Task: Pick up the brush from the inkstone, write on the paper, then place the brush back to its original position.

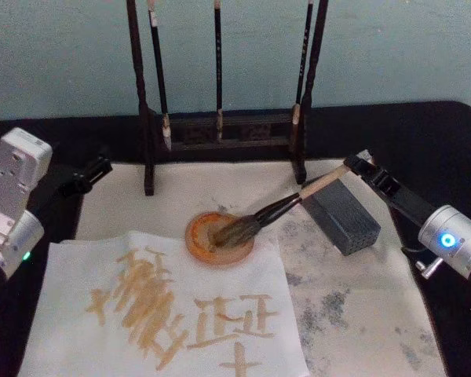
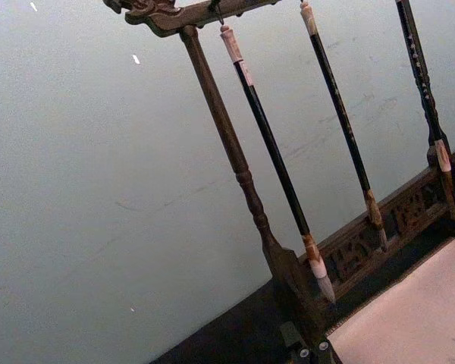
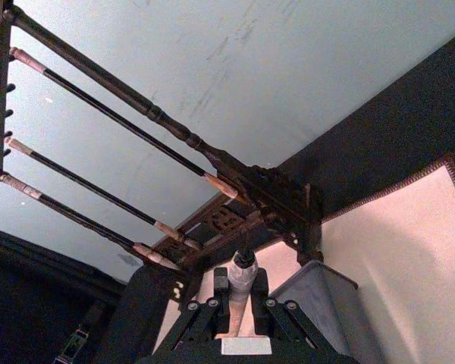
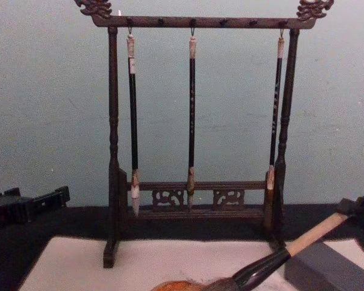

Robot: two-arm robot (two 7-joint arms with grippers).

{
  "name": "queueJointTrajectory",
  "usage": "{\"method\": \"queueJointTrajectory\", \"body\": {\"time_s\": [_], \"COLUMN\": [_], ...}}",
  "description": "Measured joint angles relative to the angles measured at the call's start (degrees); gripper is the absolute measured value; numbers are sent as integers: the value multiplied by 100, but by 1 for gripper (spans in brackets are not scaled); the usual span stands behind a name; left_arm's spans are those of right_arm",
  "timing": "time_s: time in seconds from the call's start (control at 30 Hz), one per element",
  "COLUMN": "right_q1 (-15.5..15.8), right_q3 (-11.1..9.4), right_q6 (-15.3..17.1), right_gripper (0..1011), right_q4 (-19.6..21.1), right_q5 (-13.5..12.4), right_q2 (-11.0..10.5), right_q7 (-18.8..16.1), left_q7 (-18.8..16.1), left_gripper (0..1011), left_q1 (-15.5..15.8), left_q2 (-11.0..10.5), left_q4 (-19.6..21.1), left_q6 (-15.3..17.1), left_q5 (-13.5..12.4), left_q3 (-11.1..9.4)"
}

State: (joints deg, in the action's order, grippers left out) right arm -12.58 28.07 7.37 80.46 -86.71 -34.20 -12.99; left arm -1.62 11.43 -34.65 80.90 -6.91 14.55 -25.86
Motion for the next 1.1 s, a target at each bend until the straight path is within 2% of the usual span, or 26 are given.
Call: {"method": "queueJointTrajectory", "body": {"time_s": [0.5,0.57,0.67,0.9,0.93,1.0,1.03,1.1], "right_q1": [4,5,6,19,30,53,57,64], "right_q3": [-9,-9,-11,-18,-21,-30,-31,-32], "right_q6": [-4,-4,-5,-26,-45,-77,-82,-92], "right_gripper": [168,195,329,552,610,673,673,752], "right_q4": [-11,-13,-15,-1,29,79,96,125], "right_q5": [5,7,7,18,42,92,110,156], "right_q2": [12,12,14,12,1,-26,-35,-56], "right_q7": [-31,-32,-39,-5,55,169,210,282], "left_q7": [0,0,0,0,0,0,0,0], "left_gripper": [1002,1000,1002,1002,1002,1002,1002,1002], "left_q1": [0,0,0,0,0,0,0,0], "left_q2": [0,0,0,0,0,0,0,0], "left_q4": [0,0,0,0,0,0,0,0], "left_q6": [0,0,0,0,0,0,0,0], "left_q5": [0,0,0,0,0,0,0,0], "left_q3": [0,0,0,0,0,0,0,0]}}
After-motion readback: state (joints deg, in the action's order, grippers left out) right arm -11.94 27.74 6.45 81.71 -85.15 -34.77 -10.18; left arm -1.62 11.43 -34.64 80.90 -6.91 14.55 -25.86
